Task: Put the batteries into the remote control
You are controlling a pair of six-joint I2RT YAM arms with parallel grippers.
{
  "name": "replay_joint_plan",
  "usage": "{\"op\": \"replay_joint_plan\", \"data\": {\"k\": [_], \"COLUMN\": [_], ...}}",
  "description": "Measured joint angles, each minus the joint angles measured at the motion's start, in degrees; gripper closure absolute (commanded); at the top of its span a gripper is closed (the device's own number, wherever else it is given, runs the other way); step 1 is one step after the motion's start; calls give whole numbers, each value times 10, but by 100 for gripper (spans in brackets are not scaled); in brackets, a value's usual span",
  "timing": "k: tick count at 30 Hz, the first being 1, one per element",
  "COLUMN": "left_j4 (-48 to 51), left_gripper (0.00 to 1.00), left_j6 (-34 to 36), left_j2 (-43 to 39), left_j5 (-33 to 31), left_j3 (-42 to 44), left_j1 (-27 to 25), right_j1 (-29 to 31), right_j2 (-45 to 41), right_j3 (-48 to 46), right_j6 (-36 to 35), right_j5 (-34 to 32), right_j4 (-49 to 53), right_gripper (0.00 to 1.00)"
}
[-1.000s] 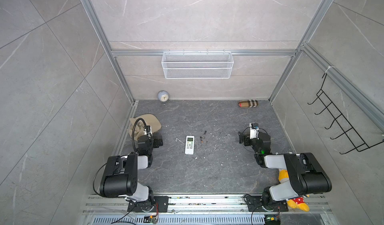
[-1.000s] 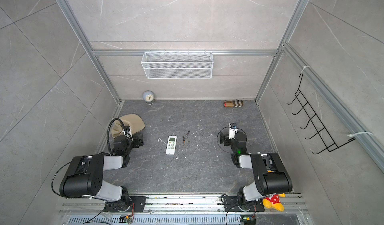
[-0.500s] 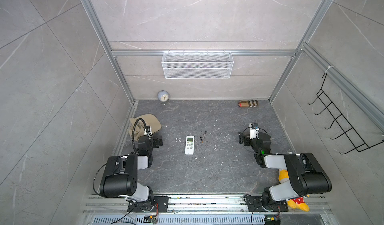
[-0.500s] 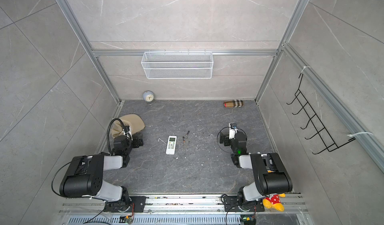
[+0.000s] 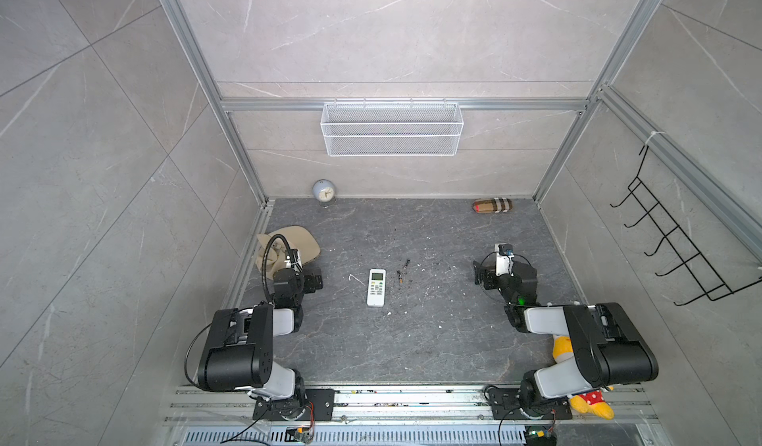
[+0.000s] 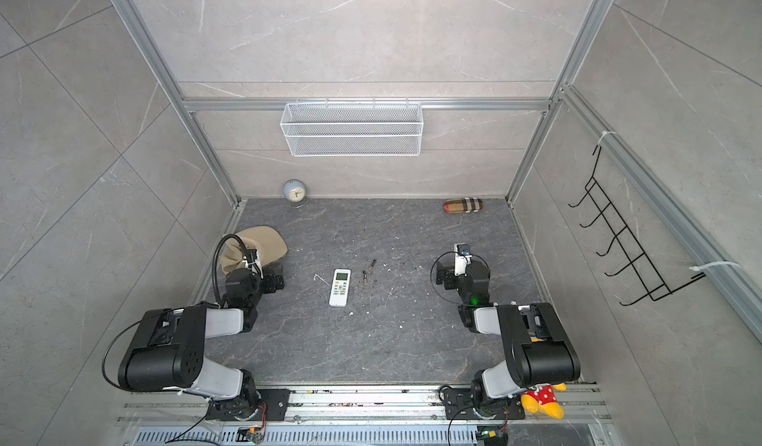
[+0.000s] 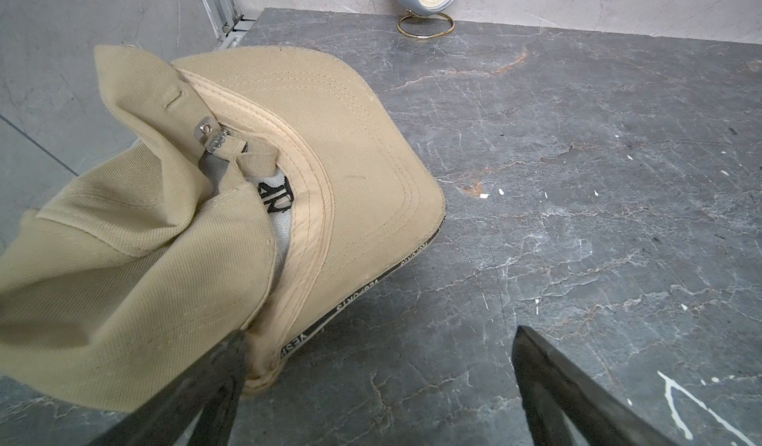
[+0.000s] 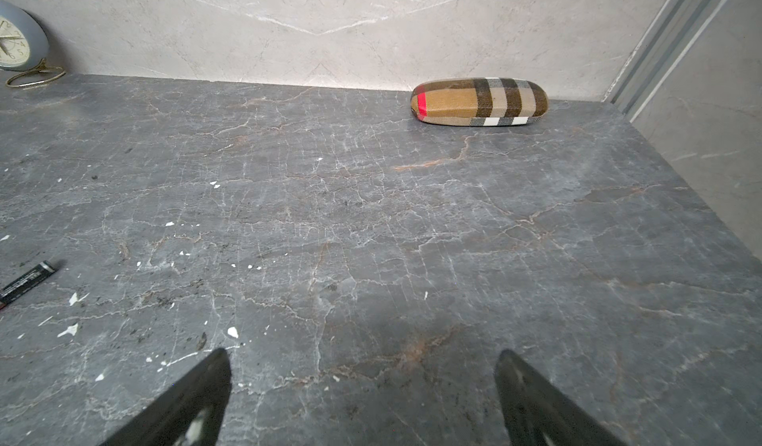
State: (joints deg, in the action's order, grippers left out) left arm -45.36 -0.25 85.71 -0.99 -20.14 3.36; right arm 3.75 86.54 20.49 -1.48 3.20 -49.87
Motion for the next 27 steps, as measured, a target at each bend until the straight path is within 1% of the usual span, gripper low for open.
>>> {"op": "replay_joint_plan", "data": {"k": [16,19,21,22,24,25,27], "left_j4": [-1,-6,2,28,144,183,250], "left_gripper": [0,0,0,0,0,0,0], "left_j6": [0,1,1,2,-9,-19,-52], "left_j2": [0,0,-6,-21,-79,-104,-157], "left_j5": [-5,-21,-32,-35,-37,-37,-38], "left_j3": [0,2,2,-2,-33,-53,-105], "left_j1": [-4,-14,-21,-24,-34,-38,-50], "right_j1": [1,1,1,2,3,3,4], "right_j2": [0,-7,-49,-78,-166,-202,-263], "right_j3": [0,0,0,0,10,25,95], "right_j6": [0,2,3,3,14,22,56], "right_j5": [-1,-9,-11,-14,-23,-27,-48], "right_j4": [0,7,50,73,138,174,267], "right_gripper": [1,1,1,1,1,1,1]}}
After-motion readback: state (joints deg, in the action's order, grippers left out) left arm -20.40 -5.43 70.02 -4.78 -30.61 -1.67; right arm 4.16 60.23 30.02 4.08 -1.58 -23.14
